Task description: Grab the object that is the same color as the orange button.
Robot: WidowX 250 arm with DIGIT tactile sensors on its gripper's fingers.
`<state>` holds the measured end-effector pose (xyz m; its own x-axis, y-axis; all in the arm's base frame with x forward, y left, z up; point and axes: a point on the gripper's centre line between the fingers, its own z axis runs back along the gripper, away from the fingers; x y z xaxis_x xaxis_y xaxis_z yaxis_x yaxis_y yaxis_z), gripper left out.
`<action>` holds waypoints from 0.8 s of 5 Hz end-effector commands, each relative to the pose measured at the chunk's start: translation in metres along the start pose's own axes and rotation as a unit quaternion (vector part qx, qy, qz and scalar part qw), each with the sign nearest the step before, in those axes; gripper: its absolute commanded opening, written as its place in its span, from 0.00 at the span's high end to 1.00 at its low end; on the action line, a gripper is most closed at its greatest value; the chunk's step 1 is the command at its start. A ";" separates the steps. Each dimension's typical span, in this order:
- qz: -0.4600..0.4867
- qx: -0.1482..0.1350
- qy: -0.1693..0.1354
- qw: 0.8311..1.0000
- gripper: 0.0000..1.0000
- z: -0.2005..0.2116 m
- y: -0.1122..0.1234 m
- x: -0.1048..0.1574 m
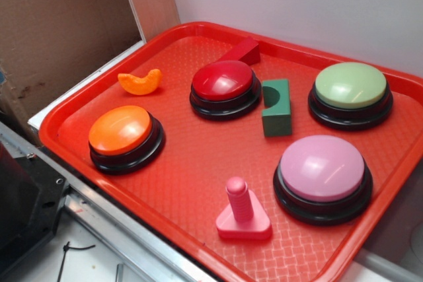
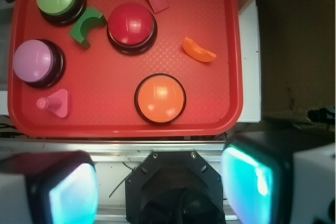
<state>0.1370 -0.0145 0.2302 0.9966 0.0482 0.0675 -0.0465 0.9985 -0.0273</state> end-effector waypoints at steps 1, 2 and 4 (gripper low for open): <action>-0.077 0.041 -0.031 0.996 0.00 -0.020 0.019 0.091; -0.204 0.058 -0.011 0.977 0.00 -0.046 0.043 0.143; -0.413 0.094 0.078 0.903 0.00 -0.110 0.076 0.157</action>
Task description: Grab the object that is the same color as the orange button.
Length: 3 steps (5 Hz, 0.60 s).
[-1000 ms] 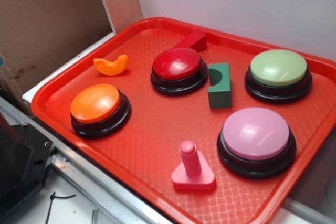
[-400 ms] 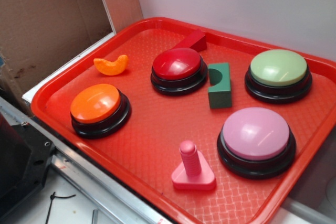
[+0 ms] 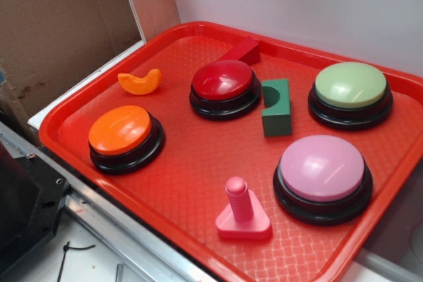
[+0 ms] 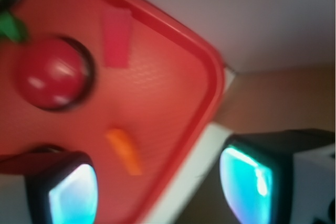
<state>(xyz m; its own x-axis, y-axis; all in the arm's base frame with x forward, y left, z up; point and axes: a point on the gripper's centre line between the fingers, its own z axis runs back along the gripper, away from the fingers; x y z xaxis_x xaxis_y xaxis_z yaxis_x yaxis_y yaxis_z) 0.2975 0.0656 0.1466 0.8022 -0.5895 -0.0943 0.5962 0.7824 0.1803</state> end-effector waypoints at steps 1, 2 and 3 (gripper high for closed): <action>-0.108 -0.039 0.030 0.993 0.00 -0.031 -0.012 -0.010; -0.101 -0.057 0.043 0.992 0.00 -0.055 -0.015 -0.009; -0.109 -0.055 0.063 0.991 0.00 -0.080 -0.021 -0.012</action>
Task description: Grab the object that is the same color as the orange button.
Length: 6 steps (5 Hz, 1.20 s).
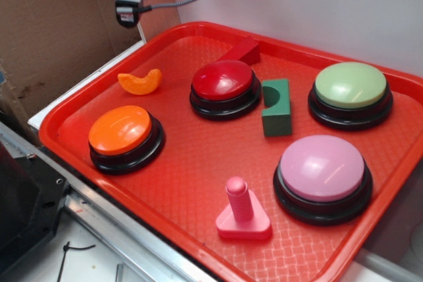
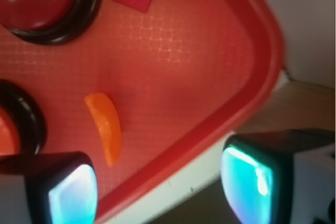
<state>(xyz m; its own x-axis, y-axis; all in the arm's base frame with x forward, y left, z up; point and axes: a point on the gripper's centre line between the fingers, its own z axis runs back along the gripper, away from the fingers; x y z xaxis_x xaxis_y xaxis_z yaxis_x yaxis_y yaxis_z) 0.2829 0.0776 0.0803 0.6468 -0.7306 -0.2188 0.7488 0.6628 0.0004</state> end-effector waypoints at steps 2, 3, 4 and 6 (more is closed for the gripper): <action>-0.015 0.005 -0.016 1.000 0.00 -0.041 -0.025 -0.005; 0.005 -0.009 -0.014 1.000 0.00 -0.040 -0.028 -0.011; 0.010 -0.025 0.016 1.000 0.00 -0.060 -0.028 -0.009; 0.001 -0.036 0.030 0.999 0.00 -0.073 -0.035 -0.002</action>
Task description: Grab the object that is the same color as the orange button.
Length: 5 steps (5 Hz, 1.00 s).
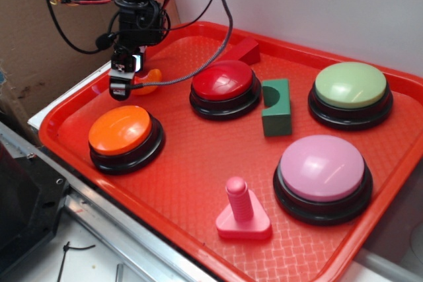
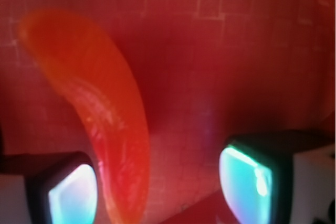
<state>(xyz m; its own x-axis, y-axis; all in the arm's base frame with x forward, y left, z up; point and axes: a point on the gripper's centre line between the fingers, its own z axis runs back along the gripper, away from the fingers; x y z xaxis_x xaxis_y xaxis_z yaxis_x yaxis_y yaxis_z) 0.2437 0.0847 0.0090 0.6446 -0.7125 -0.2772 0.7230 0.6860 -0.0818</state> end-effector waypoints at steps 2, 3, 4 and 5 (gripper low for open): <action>0.033 0.014 0.021 0.999 1.00 -0.005 -0.009 0.014; 0.051 0.027 0.022 0.998 1.00 -0.002 -0.008 0.012; 0.068 0.039 0.023 0.997 1.00 0.000 -0.007 0.008; 0.085 0.042 0.020 0.995 1.00 0.003 -0.006 0.006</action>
<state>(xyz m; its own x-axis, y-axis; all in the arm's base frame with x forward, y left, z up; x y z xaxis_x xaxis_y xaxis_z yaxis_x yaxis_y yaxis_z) 0.2406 0.0847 0.0001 0.7267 -0.5922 -0.3481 0.6334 0.7738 0.0057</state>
